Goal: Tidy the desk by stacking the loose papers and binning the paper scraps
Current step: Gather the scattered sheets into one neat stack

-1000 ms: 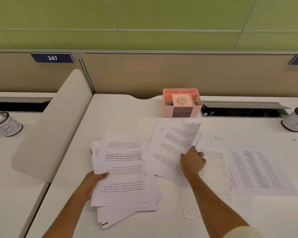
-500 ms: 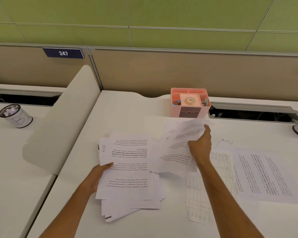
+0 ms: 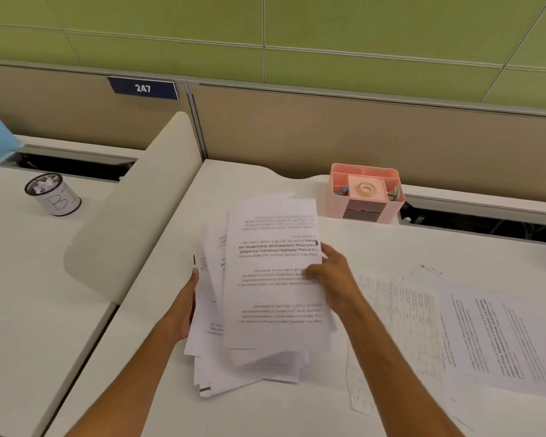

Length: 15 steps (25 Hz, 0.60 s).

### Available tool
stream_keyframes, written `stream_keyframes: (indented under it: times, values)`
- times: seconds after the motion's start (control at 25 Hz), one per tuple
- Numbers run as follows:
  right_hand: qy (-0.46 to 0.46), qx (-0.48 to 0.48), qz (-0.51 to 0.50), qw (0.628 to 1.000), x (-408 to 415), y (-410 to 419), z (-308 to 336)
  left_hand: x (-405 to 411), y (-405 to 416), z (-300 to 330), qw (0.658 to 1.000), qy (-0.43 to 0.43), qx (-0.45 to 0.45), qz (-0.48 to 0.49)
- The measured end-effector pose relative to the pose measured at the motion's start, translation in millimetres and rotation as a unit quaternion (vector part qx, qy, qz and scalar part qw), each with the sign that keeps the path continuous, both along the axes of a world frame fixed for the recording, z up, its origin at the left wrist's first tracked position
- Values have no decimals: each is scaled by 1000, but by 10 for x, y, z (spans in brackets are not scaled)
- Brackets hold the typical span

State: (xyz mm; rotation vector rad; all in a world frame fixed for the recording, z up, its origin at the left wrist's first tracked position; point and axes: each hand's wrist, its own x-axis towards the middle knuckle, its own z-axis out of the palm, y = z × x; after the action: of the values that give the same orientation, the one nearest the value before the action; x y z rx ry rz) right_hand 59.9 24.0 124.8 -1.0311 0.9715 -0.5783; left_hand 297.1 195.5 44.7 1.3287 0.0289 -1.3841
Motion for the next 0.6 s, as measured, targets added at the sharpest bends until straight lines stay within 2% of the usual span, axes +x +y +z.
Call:
stream_keyframes:
  times: [0.16, 0.24, 0.36, 0.48, 0.6]
  values:
    - [125, 21, 15, 992, 84, 249, -690, -56, -14, 16, 999, -30, 3, -33]
    - [177, -3, 21, 984, 111, 350, -882, -106, -33, -4, 998, -38, 11, -43]
    - [207, -60, 34, 976, 119, 403, -964, -150, -74, -108, 993, -110, 21, -43]
    - [183, -93, 1, 979, 8, 264, -837, -200, -149, -43, 986, -161, -11, -47]
    - [44, -9, -12, 999, -194, -19, -560, -250, -245, 184, 979, -182, -78, -49]
